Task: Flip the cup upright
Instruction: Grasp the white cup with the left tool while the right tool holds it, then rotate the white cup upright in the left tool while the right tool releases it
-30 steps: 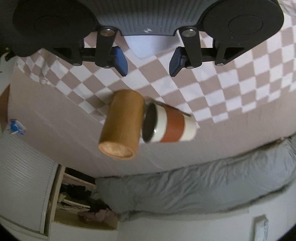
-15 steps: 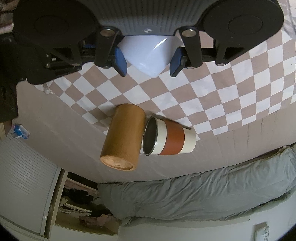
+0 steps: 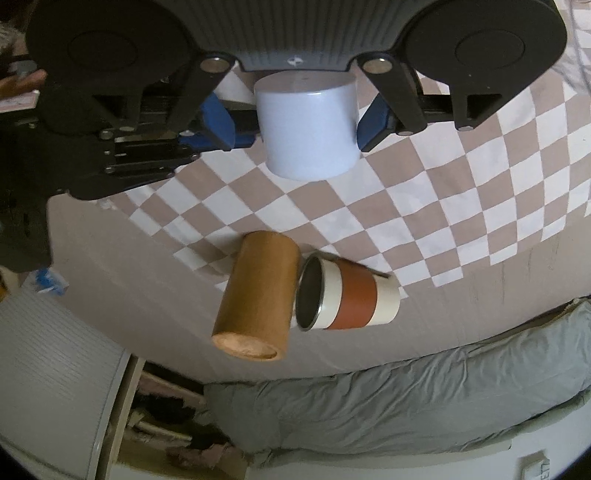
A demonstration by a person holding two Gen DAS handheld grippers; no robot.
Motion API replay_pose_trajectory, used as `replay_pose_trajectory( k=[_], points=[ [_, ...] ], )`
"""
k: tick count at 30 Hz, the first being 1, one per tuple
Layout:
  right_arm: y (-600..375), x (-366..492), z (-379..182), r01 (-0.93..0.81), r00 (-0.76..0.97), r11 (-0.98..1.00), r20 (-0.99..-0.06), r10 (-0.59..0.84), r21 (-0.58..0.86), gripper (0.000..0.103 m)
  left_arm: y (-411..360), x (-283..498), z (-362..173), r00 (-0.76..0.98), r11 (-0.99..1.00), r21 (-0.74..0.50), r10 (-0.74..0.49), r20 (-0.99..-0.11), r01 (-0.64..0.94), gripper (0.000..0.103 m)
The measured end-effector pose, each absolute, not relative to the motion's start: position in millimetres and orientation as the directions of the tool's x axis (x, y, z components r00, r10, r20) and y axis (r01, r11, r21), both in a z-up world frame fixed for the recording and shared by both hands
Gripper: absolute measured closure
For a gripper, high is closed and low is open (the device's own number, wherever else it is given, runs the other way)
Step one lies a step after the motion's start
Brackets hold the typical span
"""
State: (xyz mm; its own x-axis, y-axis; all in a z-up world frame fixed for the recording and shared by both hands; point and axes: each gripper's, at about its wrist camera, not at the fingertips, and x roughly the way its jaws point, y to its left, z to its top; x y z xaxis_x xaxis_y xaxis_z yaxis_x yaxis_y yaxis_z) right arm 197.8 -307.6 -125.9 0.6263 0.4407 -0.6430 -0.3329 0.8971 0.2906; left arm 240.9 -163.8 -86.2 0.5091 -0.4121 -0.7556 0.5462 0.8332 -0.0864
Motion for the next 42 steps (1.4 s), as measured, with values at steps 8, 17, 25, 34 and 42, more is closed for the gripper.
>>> replay_pose_trajectory(
  k=[8, 17, 25, 34, 42],
  points=[
    [-308.0, 194.2, -124.7, -0.353, 0.635, 0.905, -0.651, 0.417, 0.236, 0.092, -182.0, 263.5, -90.3, 0.435, 0.842, 0.002, -0.276, -0.857, 0.539, 0.038],
    [-310.8, 190.1, -121.1, -0.374, 0.638, 0.900, -0.643, 0.424, 0.222, 0.092, -190.0, 257.3, -85.7, 0.494, 0.834, 0.059, -0.266, -0.828, 0.549, 0.039],
    [-327.9, 186.4, -114.1, -0.312, 0.669, 0.926, -0.643, 0.373, 0.212, 0.092, -179.7, 222.8, -101.6, 0.641, 0.843, 0.025, -0.389, -0.662, 0.537, 0.039],
    [-340.3, 179.7, -108.9, -0.250, 0.686, 0.936, -0.637, 0.351, 0.246, 0.092, -178.9, 187.8, -116.3, 0.717, 0.819, 0.119, -0.409, -0.565, 0.561, 0.039],
    [-330.0, 176.0, -101.5, -0.313, 0.654, 0.879, -0.590, 0.474, 0.360, 0.091, -159.7, 178.4, -110.2, 0.669, 0.815, 0.069, -0.420, -0.614, 0.575, 0.039]
  ],
)
